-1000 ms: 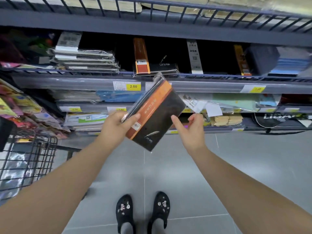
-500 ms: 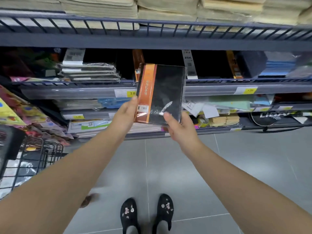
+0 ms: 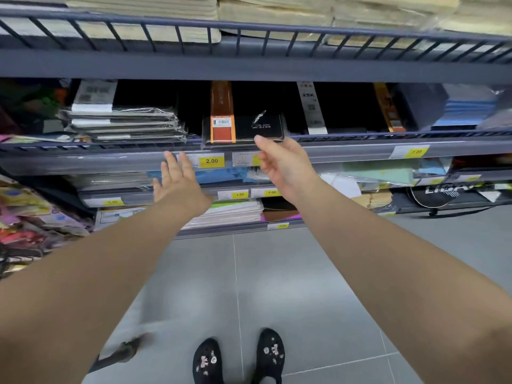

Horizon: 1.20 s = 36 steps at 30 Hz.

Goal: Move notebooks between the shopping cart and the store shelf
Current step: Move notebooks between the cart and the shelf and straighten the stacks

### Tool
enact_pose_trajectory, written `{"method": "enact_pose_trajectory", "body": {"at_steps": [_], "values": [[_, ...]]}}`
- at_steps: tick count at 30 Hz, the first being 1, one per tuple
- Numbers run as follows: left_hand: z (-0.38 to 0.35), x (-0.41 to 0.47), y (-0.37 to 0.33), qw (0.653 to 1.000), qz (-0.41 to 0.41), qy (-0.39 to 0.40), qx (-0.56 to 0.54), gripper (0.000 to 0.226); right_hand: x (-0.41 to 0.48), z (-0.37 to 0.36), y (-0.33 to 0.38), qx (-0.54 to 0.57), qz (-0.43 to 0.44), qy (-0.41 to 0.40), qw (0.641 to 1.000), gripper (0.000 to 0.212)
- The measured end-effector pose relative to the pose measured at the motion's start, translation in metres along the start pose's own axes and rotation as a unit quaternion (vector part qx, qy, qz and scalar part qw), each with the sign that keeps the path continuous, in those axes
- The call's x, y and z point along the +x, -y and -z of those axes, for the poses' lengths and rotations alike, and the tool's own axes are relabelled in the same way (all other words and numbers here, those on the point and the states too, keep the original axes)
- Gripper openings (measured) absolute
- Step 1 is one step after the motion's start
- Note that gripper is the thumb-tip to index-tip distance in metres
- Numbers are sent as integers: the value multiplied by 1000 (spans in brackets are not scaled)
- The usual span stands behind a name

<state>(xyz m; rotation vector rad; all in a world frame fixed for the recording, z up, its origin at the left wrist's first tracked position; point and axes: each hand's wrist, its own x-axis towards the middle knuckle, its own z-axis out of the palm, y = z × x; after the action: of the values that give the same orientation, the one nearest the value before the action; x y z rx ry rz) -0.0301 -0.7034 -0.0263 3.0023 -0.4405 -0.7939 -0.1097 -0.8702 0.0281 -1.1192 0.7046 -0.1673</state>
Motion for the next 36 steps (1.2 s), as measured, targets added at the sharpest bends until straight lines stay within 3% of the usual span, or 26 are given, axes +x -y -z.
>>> {"method": "enact_pose_trajectory", "body": {"at_steps": [5,11,19,22,27,31,36], "values": [[1,2,-3,1000,9,13,18,111,11,-5,-9,-143,32,-93,985,29],[-1,2,2,1000,-5,28,0,110,13,-14,-12,-183,4,-133,974,48],[36,-44,46,996,-59,64,-26,93,-42,-14,-7,-286,-40,-38,957,33],[49,-92,63,996,-76,37,-29,91,-73,-25,-6,-336,-61,-1,940,50],[69,-177,92,999,-17,-27,-21,91,-134,-60,-5,-399,-70,73,911,68],[72,-241,119,994,33,-80,-62,85,-176,-96,-11,-469,1,137,872,69],[59,-308,163,966,159,-139,-147,82,-217,-136,-20,-524,72,196,826,68]]}}
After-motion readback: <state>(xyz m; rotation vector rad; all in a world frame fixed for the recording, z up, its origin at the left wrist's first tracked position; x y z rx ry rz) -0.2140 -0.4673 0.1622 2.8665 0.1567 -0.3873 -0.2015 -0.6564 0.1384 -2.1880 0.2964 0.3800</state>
